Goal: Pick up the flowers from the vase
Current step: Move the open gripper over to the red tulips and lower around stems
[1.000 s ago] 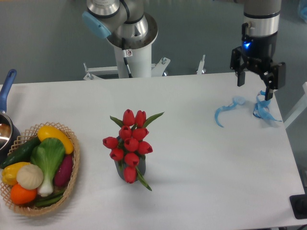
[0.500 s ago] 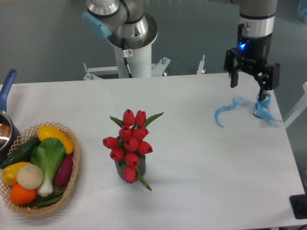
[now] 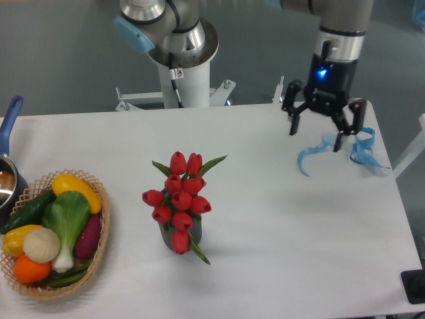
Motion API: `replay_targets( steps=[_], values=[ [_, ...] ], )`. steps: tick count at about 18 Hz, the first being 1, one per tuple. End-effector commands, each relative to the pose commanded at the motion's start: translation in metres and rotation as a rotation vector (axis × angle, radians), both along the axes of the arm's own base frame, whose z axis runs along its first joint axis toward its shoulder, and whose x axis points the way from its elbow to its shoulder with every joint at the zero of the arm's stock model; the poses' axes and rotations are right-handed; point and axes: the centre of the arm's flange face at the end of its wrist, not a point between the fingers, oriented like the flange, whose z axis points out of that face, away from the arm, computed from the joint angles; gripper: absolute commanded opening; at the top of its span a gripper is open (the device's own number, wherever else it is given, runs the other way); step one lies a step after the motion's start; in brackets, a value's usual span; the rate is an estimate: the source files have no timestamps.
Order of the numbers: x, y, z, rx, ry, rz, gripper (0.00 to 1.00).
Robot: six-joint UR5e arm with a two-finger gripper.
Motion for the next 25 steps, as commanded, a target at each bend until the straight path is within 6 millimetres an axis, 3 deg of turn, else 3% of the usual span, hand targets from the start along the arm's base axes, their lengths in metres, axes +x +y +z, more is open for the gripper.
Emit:
replay_targets(
  steps=[4, 9, 14, 25],
  values=[
    [0.039, 0.002, -0.031, 0.096, -0.094, -0.037, 1.00],
    [0.075, 0.038, -0.031, 0.217, -0.206, -0.088, 1.00],
    [0.092, 0.059, -0.031, 0.283, -0.269, -0.111, 1.00],
    [0.079, 0.080, -0.054, 0.286, -0.244, -0.141, 1.00]
  ],
)
